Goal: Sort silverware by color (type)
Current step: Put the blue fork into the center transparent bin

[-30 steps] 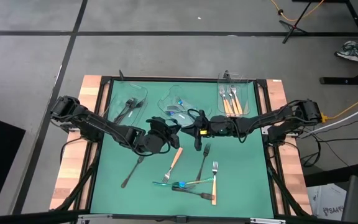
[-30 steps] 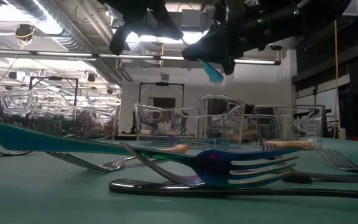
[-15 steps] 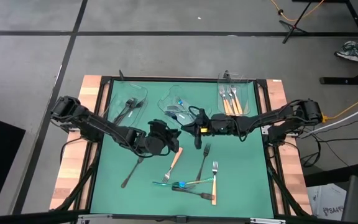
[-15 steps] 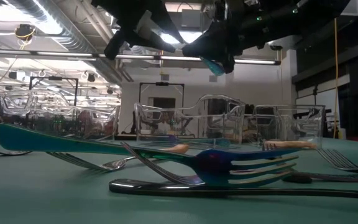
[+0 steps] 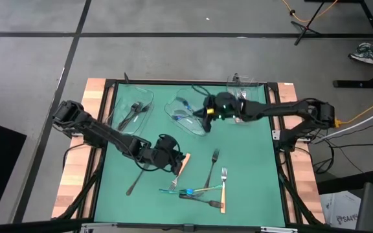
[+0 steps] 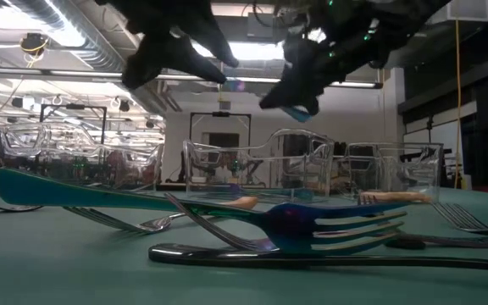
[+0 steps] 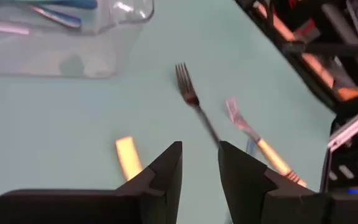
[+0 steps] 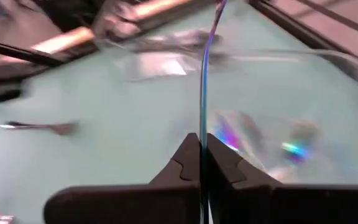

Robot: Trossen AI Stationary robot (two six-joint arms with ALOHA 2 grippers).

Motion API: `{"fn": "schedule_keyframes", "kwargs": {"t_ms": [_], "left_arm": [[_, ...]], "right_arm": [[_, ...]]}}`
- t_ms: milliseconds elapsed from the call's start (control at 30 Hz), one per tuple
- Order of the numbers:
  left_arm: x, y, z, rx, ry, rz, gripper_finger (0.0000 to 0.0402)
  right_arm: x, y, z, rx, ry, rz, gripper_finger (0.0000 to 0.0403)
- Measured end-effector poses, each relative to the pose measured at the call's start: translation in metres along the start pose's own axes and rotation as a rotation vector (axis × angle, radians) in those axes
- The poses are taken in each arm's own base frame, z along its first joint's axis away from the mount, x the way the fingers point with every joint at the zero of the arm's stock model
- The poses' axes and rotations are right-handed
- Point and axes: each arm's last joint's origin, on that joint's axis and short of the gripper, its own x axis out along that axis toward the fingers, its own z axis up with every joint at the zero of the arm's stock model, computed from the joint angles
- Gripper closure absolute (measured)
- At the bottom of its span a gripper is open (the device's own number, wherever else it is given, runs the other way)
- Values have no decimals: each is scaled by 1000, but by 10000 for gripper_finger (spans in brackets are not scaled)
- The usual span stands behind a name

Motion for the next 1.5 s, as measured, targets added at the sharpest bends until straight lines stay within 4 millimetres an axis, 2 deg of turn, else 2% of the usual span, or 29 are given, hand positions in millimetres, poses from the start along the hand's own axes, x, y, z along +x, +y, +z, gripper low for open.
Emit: {"fn": "schedule_keyframes", "kwargs": {"t_ms": [200,333,867,1167,1500], "left_arm": [[-3,-3,-6,16,7,-7,305],[-4,-3,-6,16,-6,1,305],[-3,0,-5,27,-8,30,305],[-3,0,-6,30,-5,34,305],[-3,0,-6,31,-4,36,305]], "right_arm": [[-7,-38,4,57,53,-110,403],[-5,-51,0,81,83,-137,403],[47,-59,-48,97,260,-124,403],[59,-64,-55,88,242,-130,403],[61,-64,-55,88,220,-129,402]]}}
